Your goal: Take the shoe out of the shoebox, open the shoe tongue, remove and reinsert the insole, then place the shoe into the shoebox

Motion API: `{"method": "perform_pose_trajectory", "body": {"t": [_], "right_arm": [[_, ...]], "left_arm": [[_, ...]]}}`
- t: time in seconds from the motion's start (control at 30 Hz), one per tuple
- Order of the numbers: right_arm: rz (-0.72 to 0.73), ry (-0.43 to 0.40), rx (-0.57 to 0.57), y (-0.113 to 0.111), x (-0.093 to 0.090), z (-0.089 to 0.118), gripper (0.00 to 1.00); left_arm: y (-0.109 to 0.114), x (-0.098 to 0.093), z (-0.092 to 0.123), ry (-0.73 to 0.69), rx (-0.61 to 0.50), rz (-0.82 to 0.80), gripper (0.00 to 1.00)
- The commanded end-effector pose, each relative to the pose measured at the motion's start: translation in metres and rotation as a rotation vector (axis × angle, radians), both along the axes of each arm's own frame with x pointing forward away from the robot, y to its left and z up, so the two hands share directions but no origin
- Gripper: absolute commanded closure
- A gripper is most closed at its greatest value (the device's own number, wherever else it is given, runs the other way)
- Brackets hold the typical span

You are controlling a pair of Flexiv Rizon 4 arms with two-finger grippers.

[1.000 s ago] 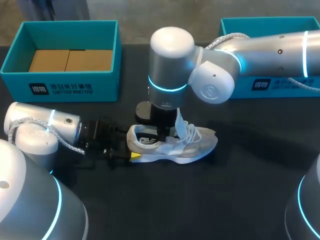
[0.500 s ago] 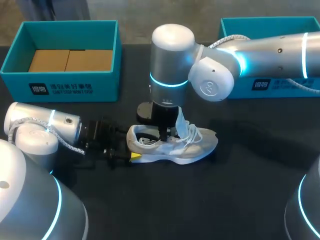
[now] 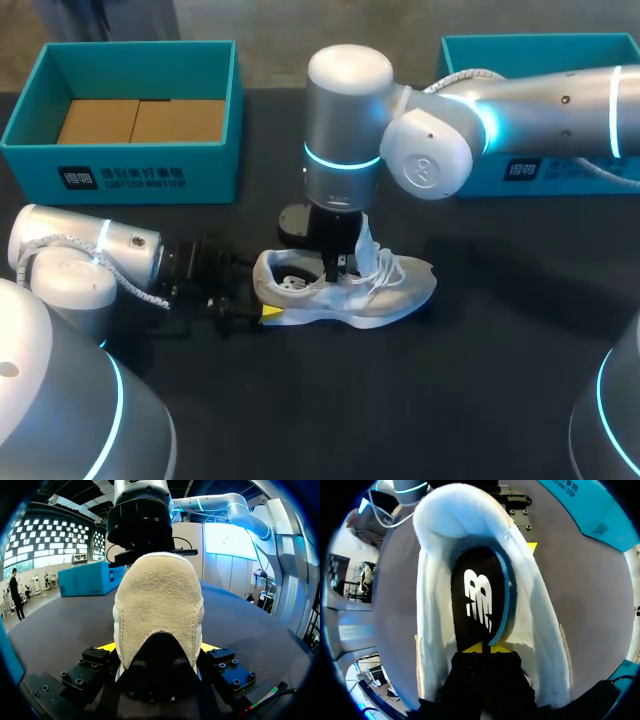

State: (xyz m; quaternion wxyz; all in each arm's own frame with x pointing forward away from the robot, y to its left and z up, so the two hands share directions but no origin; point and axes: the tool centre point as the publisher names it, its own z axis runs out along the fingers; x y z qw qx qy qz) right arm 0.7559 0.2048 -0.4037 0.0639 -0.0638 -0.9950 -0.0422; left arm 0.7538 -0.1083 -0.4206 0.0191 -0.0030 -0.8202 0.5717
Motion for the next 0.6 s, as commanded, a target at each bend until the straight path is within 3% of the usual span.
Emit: {"method": "perform_pose_trajectory", "body": {"t": [0.03,0.33,0.6], "right_arm": [[0.006,-0.044,0.053,-0.014,-0.009,0.016,1.00],[0.055,-0.078,0.093,-0.012,0.002,0.050,1.00],[0.073,-0.088,0.177,-0.011,0.014,0.063,1.00]], "left_arm": [[0.002,-0.001,-0.003,-0.001,0.000,0.002,1.00],[0.002,-0.001,-0.003,-0.001,0.000,0.002,1.00],[0.002,-0.001,-0.003,-0.001,0.000,0.002,1.00]]}}
